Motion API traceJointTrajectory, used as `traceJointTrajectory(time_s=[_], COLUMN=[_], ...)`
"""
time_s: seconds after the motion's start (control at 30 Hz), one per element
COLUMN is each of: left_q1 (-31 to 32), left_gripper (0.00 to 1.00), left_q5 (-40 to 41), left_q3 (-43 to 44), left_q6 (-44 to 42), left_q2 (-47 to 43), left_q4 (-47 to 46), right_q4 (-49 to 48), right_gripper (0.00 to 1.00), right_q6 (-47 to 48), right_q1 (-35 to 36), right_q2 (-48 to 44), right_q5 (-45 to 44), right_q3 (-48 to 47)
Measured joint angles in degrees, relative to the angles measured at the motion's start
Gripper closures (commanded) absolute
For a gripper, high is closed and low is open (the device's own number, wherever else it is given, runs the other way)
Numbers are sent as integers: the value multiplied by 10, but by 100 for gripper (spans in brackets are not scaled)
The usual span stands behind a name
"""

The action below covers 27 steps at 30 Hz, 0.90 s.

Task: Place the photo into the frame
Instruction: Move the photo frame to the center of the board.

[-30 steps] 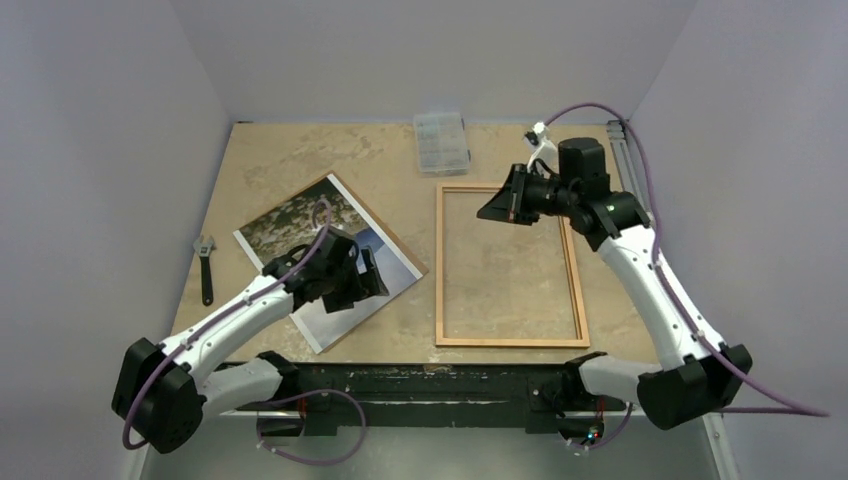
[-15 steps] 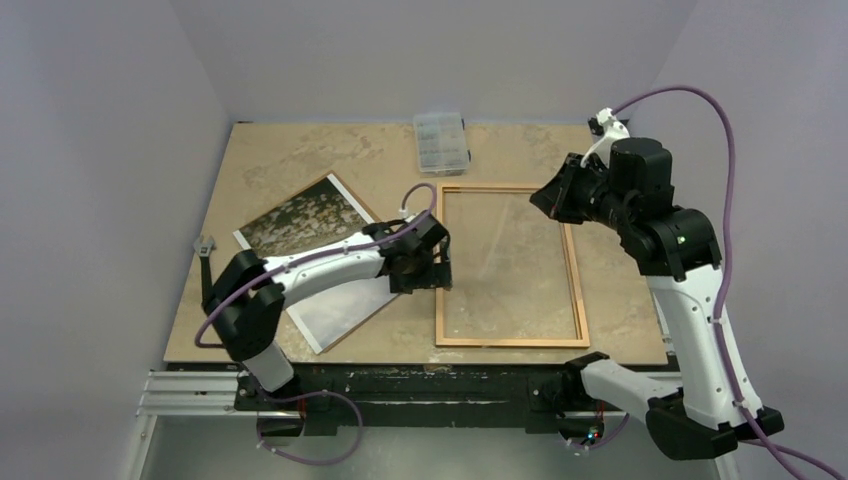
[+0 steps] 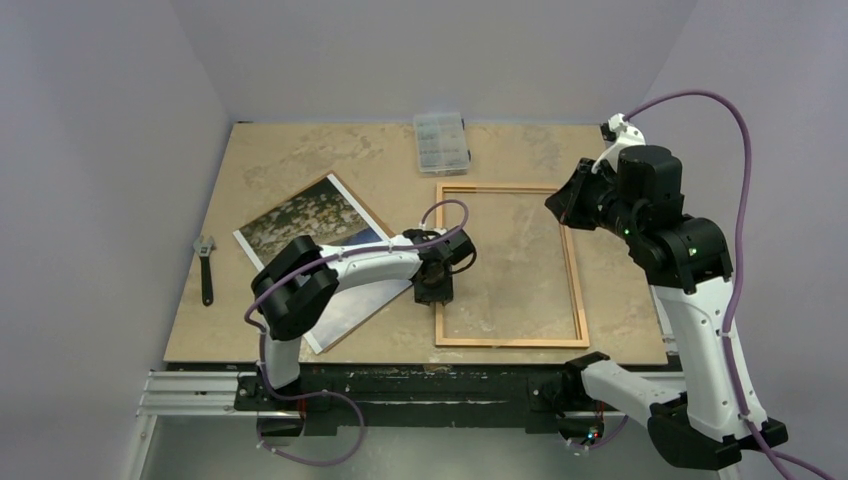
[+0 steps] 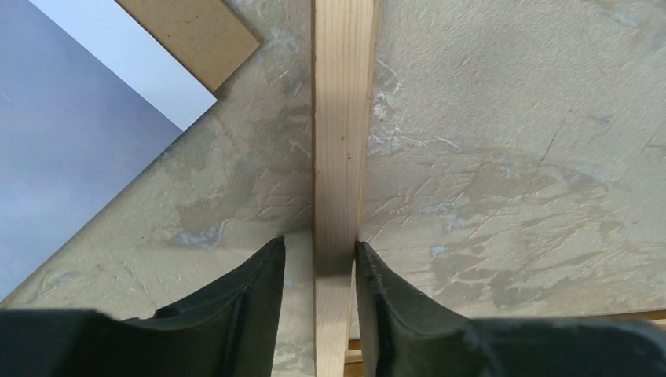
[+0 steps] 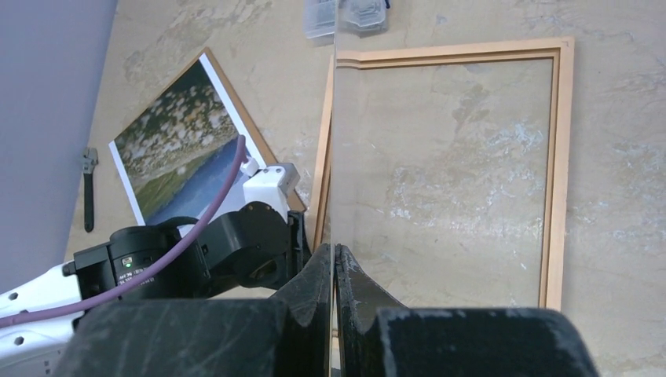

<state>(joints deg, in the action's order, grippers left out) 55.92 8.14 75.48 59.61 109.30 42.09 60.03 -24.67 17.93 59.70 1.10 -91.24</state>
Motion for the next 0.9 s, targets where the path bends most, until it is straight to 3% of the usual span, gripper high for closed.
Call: traceJointTrajectory(time_s=[0.17,0.9], left_q1=[0,1], left_gripper=[100,100], left_q5=[4,13], left_q3=[-2,-144], left_q6=[20,88], left_q2=[-1,-113], left_q4=[-1,-5], right_q4=[-1,-50], right_gripper=[100,100], right_q6=[1,1], right_q1=[0,0], right_q2=[-1,-4], right_q5=[-1,38], right_q3=[9,103])
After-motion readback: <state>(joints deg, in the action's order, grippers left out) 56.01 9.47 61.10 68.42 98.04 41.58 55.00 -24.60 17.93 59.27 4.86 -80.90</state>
